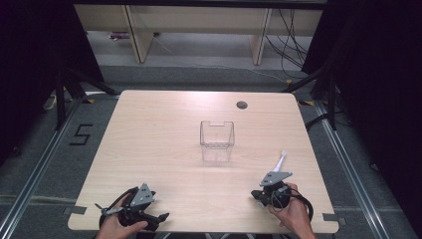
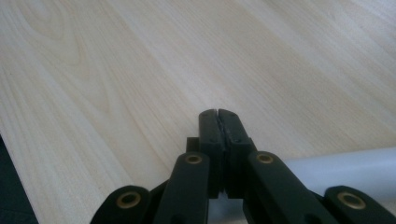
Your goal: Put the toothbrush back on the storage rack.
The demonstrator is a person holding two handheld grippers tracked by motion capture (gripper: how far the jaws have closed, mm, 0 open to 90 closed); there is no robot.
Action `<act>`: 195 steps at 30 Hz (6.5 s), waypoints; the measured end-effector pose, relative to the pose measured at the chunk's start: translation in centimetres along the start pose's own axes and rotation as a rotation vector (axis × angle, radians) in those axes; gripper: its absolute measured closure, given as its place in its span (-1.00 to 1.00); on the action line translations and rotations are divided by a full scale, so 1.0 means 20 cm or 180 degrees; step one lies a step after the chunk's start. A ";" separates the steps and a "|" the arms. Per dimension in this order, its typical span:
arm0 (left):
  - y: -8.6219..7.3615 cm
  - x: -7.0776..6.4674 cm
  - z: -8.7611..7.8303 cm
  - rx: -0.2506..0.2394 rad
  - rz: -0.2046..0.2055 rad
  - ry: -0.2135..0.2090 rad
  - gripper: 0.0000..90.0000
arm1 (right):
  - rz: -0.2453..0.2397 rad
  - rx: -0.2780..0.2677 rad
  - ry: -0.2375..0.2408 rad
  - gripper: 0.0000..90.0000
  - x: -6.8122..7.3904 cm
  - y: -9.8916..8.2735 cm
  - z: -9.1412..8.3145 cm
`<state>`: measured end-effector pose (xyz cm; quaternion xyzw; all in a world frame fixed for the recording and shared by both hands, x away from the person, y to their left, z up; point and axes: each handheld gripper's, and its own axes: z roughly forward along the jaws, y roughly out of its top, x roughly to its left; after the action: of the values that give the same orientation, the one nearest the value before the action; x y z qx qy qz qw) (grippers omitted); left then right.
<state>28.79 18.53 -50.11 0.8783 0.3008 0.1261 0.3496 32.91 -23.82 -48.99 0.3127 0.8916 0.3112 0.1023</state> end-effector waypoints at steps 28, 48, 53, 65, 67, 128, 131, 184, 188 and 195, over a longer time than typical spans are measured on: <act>0.00 0.00 0.00 0.0016 0.0005 0.0013 -0.66 | 0.0156 0.0096 -0.0055 0.94 -0.05 -0.11 -0.09; 0.00 0.00 0.00 0.0022 0.0001 0.0012 -0.66 | 0.0316 0.0215 -0.0221 0.92 -0.10 -0.17 -0.16; 0.00 0.00 0.00 0.0024 0.0004 0.0009 -0.66 | 0.0353 0.0164 -0.0256 0.91 -0.11 -0.19 -0.16; 0.00 0.00 0.00 0.0031 0.0005 0.0012 -0.66 | 0.0416 0.0225 -0.0353 0.90 -0.13 -0.21 -0.18; 0.00 0.00 0.00 0.0031 0.0004 0.0011 -0.66 | 0.0369 0.0279 -0.0361 0.87 -0.13 -0.20 -0.19; 0.00 0.02 0.01 0.0035 -0.0032 0.0005 -0.66 | -0.0384 0.1740 -0.0167 0.34 -0.28 0.26 0.07; 0.00 0.02 0.01 0.0039 -0.0015 0.0026 -0.66 | -0.0378 0.1734 -0.0207 0.39 -0.29 0.25 0.08; 0.00 0.01 0.01 0.0005 -0.0056 0.0036 -0.64 | -0.0174 0.1574 0.0174 0.48 -0.41 0.31 0.00; 0.00 0.01 0.01 0.0010 -0.0086 0.0029 -0.65 | -0.0081 0.1299 0.0144 0.48 -0.43 0.31 -0.06; 0.00 0.02 0.01 0.0013 -0.0048 0.0040 -0.65 | 0.0017 0.0939 0.0084 0.48 -0.47 0.31 -0.13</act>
<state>29.13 18.74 -50.23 0.8759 0.3099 0.1285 0.3468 42.30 -27.11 -43.30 0.3226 0.9281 0.1811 0.0426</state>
